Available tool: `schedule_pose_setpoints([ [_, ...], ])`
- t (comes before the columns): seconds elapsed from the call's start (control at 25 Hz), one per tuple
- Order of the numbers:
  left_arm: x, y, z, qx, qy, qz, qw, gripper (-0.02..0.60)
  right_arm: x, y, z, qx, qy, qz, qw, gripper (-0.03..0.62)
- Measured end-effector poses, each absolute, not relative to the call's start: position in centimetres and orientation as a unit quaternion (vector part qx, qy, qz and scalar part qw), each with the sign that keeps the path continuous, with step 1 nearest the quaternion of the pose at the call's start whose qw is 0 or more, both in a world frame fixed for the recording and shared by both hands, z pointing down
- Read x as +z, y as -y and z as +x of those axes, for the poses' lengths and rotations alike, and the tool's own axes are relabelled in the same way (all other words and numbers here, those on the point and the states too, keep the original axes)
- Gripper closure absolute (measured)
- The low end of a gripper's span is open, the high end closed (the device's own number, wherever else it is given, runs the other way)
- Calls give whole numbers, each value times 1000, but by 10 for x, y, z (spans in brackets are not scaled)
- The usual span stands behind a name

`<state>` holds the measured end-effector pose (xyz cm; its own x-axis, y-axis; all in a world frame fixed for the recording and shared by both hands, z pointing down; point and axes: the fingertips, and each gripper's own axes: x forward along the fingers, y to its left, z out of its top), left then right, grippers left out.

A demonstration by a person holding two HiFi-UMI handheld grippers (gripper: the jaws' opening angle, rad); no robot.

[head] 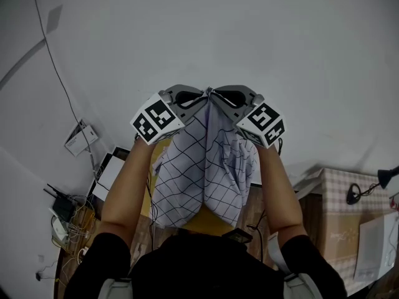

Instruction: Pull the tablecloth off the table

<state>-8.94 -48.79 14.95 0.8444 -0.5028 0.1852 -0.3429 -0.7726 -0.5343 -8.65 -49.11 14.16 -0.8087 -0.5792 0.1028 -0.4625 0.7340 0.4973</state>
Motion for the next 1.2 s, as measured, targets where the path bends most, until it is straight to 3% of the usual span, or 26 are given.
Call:
schedule_pose_setpoints([
  [1.2,169,494,-85,-152,-218,-938,224,569,159,496,-91,-209,931,270,125,572],
])
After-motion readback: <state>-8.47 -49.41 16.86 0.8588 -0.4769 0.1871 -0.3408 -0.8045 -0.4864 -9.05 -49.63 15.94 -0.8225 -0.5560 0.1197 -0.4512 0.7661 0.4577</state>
